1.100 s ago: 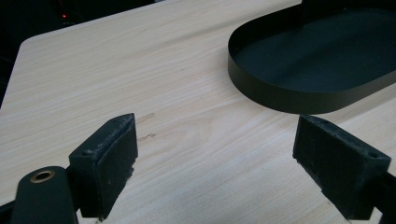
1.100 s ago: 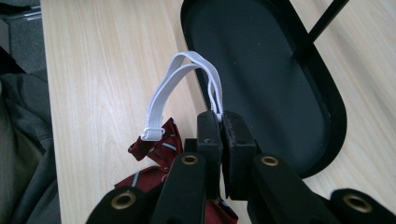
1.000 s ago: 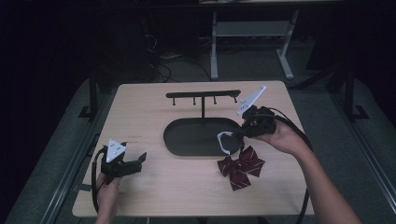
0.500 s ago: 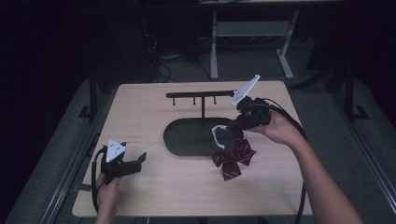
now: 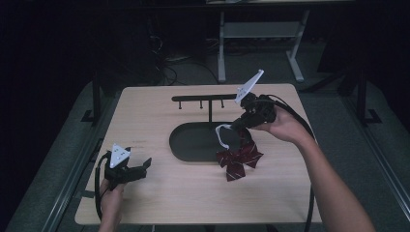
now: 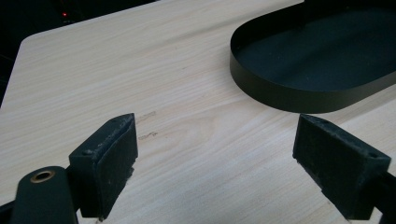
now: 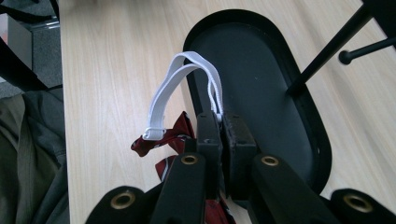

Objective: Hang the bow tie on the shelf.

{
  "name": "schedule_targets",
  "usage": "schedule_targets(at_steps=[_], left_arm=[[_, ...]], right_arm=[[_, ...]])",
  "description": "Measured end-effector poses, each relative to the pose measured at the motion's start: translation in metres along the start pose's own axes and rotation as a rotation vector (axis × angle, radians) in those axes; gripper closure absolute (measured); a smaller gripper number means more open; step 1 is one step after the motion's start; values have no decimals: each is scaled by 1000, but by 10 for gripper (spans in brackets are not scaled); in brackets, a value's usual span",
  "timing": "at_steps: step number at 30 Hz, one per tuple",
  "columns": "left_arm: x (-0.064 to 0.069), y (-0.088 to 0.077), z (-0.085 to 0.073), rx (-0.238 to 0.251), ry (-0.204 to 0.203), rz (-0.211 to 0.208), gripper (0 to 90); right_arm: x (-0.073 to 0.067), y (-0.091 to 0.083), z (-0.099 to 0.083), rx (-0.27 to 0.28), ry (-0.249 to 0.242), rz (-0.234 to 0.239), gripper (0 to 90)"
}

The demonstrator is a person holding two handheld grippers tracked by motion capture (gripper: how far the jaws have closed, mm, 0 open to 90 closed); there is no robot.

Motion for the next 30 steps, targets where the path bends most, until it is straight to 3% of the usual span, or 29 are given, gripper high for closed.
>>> schedule_targets(at_steps=[16, 30], left_arm=[[-2, 0, 0, 6, -18, 2, 135], [0, 1, 0, 2, -11, -3, 135]], right_arm=[[15, -4, 19, -3, 4, -22, 861], [22, -7, 26, -13, 13, -33, 860]])
Point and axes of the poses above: each handheld gripper's, and its own axes: y roughly forward along the jaws, z roughly out of its top, x roughly to its right, the point moved 10 cm from there along y, roughly forward along the jaws
